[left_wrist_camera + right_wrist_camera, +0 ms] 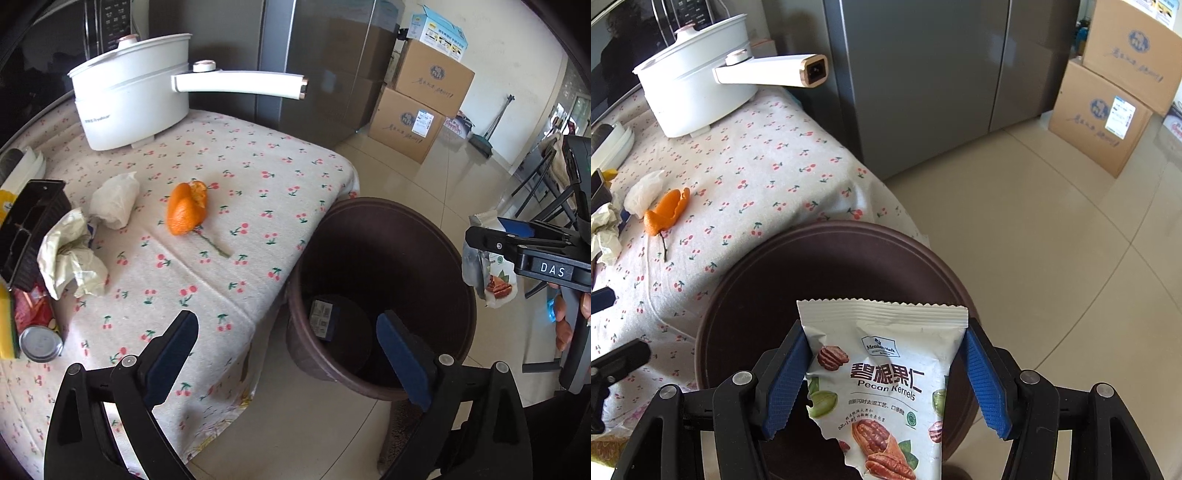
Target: Collect trash
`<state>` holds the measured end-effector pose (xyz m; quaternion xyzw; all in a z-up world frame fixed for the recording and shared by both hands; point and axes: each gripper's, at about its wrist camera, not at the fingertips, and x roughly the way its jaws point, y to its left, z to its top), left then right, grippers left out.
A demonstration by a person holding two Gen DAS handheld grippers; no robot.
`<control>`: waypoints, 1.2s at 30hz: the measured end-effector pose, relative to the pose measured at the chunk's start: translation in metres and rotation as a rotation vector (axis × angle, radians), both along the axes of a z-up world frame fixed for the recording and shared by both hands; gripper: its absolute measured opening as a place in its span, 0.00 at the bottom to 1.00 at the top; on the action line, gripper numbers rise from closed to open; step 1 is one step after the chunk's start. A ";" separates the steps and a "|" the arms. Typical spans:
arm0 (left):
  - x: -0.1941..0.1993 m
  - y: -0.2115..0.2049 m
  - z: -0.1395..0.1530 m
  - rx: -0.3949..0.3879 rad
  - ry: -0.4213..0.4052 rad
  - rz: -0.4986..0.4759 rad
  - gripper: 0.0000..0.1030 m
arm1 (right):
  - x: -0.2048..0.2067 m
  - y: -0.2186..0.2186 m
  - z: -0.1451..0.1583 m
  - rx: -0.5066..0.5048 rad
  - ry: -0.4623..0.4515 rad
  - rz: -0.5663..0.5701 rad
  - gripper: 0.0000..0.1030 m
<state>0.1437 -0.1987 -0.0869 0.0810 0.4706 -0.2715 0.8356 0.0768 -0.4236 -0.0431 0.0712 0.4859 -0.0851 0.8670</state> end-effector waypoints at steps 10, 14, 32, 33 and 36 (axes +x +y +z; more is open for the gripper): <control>0.000 0.064 0.019 0.011 -0.029 0.100 0.96 | 0.013 0.023 -0.004 -0.017 0.019 0.013 0.78; 0.000 0.089 0.025 0.029 -0.045 0.135 0.96 | 0.018 0.033 -0.002 -0.008 0.018 0.021 0.84; 0.003 0.193 0.035 0.052 -0.036 0.328 0.96 | 0.051 0.129 0.018 -0.033 -0.017 0.181 0.88; 0.003 0.198 0.035 0.053 -0.036 0.336 0.96 | 0.054 0.135 0.019 -0.031 -0.019 0.190 0.88; 0.002 0.212 0.036 0.054 -0.036 0.359 0.96 | 0.060 0.153 0.022 -0.025 -0.027 0.217 0.88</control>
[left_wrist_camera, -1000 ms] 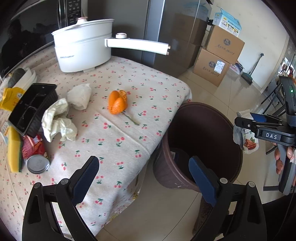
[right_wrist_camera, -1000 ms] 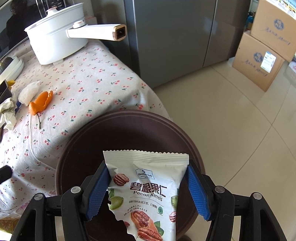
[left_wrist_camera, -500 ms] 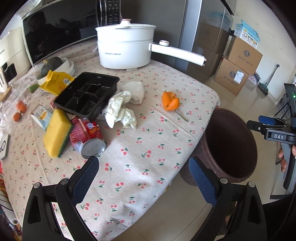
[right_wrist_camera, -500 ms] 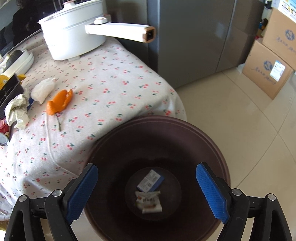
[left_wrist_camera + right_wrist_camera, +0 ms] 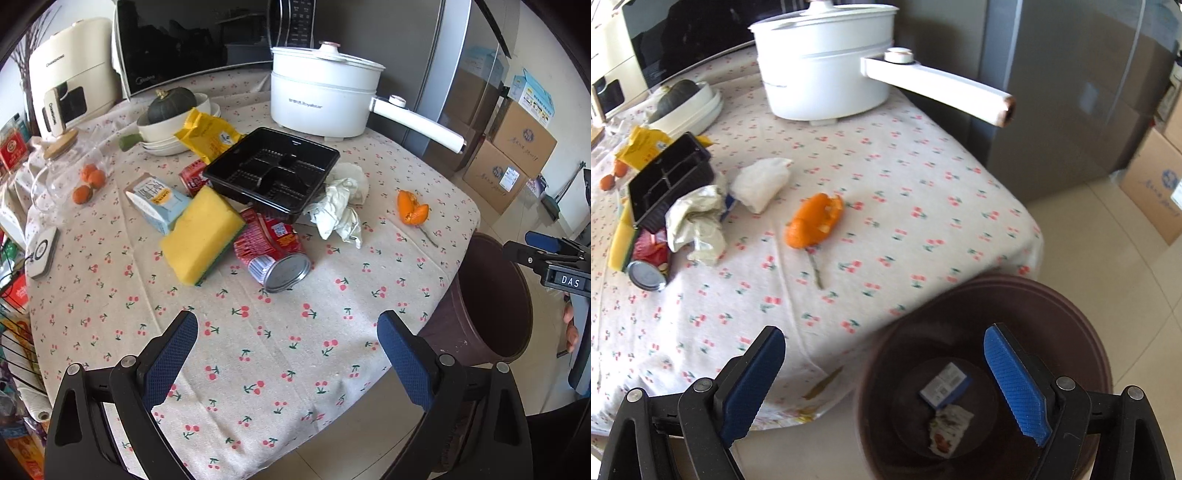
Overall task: Collect trash
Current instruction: 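Move the right gripper to the orange peel and close on it, then lift the orange peel with the right gripper while the left gripper grasps the yellow sponge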
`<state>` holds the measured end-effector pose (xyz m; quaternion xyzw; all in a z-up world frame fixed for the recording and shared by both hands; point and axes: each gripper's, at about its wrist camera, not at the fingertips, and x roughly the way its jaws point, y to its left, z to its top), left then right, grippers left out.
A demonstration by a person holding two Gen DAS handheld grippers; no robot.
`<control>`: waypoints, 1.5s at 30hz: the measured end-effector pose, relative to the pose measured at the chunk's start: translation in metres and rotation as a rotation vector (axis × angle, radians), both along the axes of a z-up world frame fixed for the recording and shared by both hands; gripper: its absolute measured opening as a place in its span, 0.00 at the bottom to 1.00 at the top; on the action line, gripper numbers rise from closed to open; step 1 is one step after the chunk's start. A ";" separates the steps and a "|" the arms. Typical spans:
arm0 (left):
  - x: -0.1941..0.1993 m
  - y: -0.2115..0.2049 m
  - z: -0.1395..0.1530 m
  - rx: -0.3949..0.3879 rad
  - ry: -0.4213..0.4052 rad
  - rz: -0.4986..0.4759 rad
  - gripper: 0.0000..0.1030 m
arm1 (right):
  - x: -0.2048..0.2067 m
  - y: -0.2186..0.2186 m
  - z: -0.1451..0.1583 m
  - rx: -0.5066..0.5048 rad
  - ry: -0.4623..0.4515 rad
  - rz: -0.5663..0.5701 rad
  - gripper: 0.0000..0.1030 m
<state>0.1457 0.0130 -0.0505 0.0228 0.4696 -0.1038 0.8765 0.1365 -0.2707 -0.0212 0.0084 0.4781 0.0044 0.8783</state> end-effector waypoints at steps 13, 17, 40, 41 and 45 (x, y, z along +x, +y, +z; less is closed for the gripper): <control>0.000 0.058 -0.004 0.010 0.016 0.107 0.96 | 0.024 0.054 0.008 0.032 -0.022 0.067 0.89; 0.003 0.072 -0.009 0.010 0.030 0.143 0.96 | 0.034 0.059 0.005 0.037 -0.012 0.062 0.89; 0.046 0.088 -0.041 0.055 0.052 0.157 0.96 | 0.122 0.058 -0.076 0.065 0.127 -0.041 0.68; 0.050 0.087 -0.041 0.055 0.048 0.154 0.96 | 0.124 0.059 -0.080 0.062 0.137 -0.043 0.64; 0.067 0.085 -0.044 0.050 0.044 0.153 0.96 | 0.126 0.064 -0.078 0.017 0.104 -0.021 0.35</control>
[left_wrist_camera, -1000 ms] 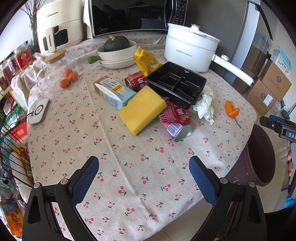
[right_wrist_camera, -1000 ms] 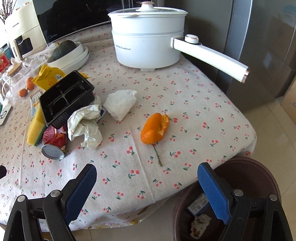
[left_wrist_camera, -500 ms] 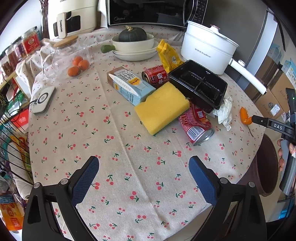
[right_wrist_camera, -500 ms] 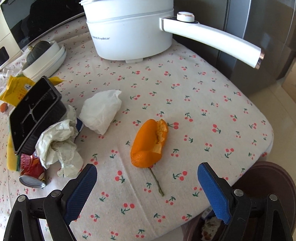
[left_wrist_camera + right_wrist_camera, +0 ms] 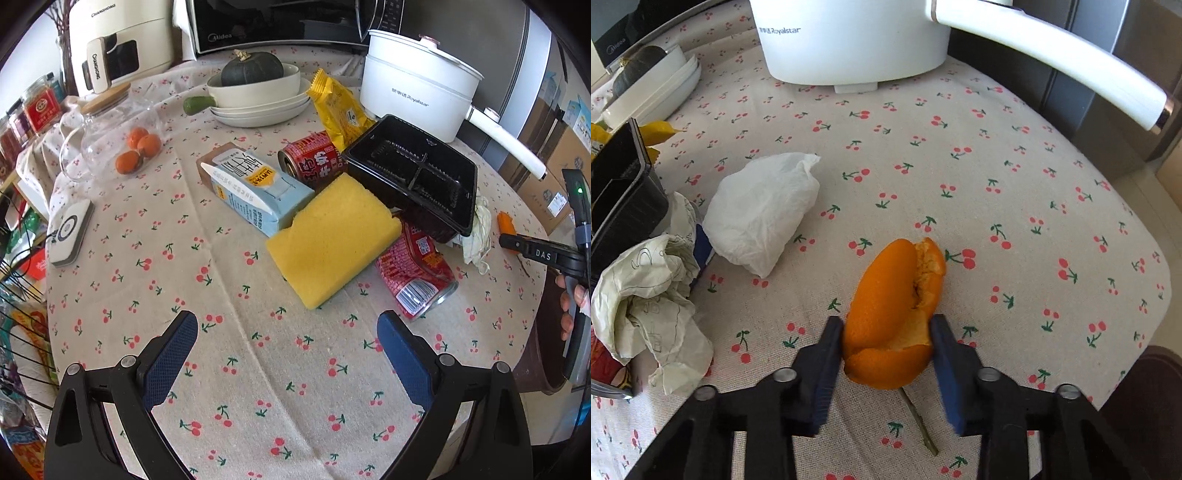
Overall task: Collect trash
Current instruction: 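Lift the orange peel with the right gripper while the left gripper grasps the yellow sponge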
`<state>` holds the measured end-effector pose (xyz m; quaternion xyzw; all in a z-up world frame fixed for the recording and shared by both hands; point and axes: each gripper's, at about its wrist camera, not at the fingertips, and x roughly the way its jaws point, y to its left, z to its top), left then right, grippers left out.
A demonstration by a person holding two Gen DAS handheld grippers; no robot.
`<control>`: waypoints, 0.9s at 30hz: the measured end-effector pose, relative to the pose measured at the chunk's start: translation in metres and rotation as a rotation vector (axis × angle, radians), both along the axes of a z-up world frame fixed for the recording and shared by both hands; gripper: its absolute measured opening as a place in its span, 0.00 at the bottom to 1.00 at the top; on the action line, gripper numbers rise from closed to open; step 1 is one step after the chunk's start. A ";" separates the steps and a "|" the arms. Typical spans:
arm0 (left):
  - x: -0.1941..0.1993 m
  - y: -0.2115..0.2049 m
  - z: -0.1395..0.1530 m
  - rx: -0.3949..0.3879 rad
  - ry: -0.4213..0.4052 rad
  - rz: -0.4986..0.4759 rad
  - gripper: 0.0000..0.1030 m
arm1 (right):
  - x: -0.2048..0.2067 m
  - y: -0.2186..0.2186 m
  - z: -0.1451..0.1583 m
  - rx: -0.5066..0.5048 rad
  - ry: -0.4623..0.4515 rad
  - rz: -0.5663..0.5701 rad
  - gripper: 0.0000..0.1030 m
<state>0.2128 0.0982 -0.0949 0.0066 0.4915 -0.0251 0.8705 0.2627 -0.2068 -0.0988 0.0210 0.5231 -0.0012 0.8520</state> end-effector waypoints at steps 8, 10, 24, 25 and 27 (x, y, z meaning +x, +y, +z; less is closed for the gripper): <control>0.039 -0.018 -0.002 0.037 -0.053 -0.177 0.96 | -0.015 -0.006 0.016 0.052 0.002 0.046 0.32; 0.048 -0.021 -0.005 0.045 -0.052 -0.232 0.96 | -0.021 -0.011 0.023 0.082 0.002 0.051 0.32; 0.073 -0.008 -0.039 -0.105 0.063 -0.231 0.76 | -0.047 -0.046 0.045 0.075 -0.025 0.075 0.33; 0.072 -0.005 -0.039 -0.112 0.064 -0.215 0.73 | -0.048 -0.048 0.044 0.073 -0.021 0.072 0.33; 0.067 0.003 -0.038 -0.149 0.064 -0.178 0.70 | -0.051 -0.052 0.044 0.069 -0.015 0.066 0.33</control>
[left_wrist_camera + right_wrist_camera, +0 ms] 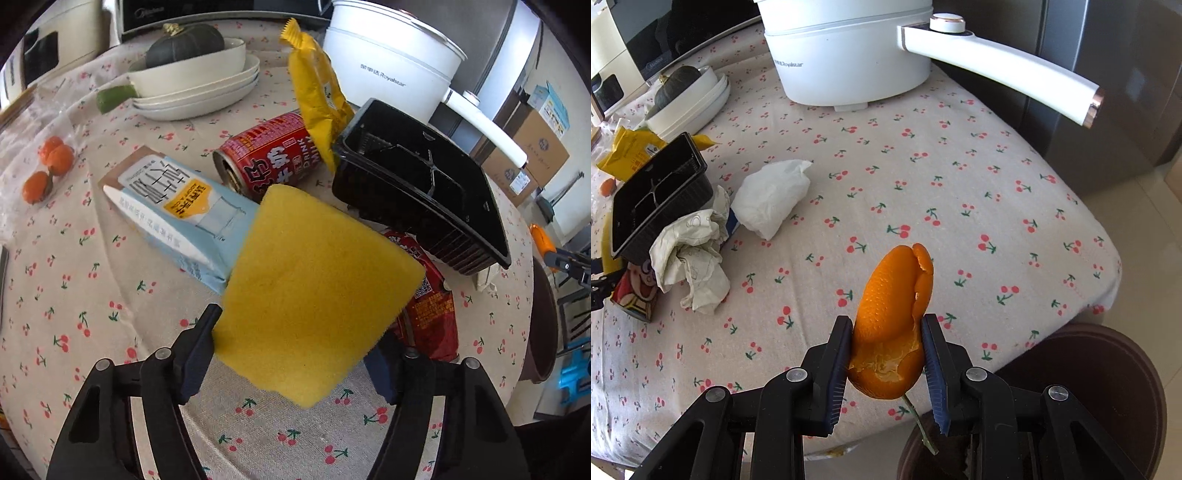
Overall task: Collect trash
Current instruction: 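Lift the orange peel with the right gripper while the left gripper grasps the yellow sponge, then carry the peel over the brown bin and open the right gripper while the left carries the sponge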
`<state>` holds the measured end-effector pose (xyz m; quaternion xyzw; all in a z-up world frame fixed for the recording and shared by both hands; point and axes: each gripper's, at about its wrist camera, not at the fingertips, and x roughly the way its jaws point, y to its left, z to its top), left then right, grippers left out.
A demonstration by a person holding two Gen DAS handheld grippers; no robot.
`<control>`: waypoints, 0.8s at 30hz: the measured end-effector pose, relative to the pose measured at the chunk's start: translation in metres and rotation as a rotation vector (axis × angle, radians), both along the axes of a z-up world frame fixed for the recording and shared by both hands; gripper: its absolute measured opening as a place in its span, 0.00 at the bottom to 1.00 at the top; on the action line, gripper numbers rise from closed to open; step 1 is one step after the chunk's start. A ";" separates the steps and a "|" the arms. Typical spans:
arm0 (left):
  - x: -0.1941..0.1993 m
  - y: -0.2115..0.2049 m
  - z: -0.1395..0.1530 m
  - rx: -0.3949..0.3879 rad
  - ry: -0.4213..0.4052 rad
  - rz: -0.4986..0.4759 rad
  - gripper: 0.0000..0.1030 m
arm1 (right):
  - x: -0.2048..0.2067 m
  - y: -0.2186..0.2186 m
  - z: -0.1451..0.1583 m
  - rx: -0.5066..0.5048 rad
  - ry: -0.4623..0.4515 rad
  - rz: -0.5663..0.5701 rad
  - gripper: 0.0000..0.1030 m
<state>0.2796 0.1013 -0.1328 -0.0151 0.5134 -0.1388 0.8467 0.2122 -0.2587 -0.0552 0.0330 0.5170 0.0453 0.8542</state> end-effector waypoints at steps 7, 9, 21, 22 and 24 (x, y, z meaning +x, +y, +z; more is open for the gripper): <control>-0.030 0.021 0.009 -0.040 0.027 0.116 0.68 | -0.017 -0.010 0.015 0.010 -0.021 -0.008 0.33; -0.041 0.022 0.014 -0.025 0.033 0.132 0.68 | -0.023 -0.012 0.019 0.010 -0.023 -0.007 0.33; -0.119 -0.001 0.051 0.001 0.016 0.148 0.68 | -0.070 -0.024 0.039 0.048 -0.035 -0.017 0.33; -0.121 -0.005 0.054 0.003 0.011 0.146 0.68 | -0.074 -0.025 0.040 0.052 -0.038 -0.018 0.33; -0.129 -0.011 0.058 0.007 0.000 0.139 0.68 | -0.081 -0.026 0.040 0.054 -0.040 -0.017 0.33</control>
